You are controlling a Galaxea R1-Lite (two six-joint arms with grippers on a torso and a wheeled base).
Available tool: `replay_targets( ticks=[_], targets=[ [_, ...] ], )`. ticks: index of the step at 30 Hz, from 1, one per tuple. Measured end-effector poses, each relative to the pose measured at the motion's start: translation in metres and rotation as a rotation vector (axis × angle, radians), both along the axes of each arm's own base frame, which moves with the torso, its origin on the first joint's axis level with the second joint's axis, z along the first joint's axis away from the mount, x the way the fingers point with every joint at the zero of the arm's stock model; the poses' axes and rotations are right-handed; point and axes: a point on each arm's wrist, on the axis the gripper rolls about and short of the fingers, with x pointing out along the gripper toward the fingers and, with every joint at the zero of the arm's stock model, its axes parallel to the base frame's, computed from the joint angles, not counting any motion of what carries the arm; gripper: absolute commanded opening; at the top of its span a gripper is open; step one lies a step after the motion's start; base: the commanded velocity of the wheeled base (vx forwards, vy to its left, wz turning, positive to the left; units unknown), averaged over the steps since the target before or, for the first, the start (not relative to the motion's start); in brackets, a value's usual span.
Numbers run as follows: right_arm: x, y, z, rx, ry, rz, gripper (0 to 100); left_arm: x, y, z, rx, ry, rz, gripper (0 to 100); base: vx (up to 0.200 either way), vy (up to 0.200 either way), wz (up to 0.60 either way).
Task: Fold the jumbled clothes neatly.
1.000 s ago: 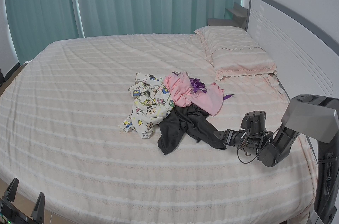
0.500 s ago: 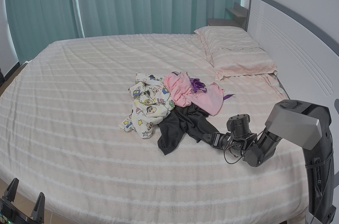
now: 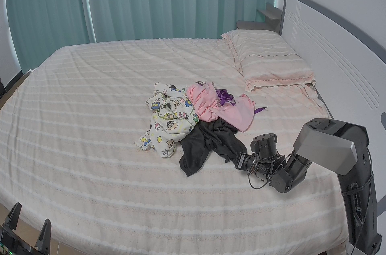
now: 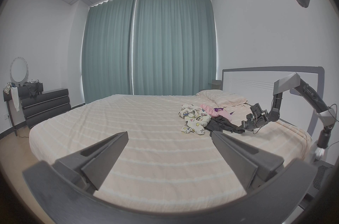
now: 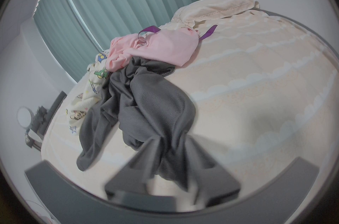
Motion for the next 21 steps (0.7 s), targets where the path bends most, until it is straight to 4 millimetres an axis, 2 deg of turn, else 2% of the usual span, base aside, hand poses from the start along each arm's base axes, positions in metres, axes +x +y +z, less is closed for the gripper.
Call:
replay_targets(
  ticks=[11, 21],
  targets=[
    [-0.014, -0.017, 0.018, 0.295, 0.035, -0.077, 0, 0.000, 0.000, 0.000, 0.000, 0.000, 0.000, 100, 0.000, 0.000, 0.00],
    [-0.037, -0.026, 0.032, 0.428, 0.088, -0.155, 0, 0.000, 0.000, 0.000, 0.007, 0.000, -0.005, 100, 0.000, 0.000, 0.00]
  ],
)
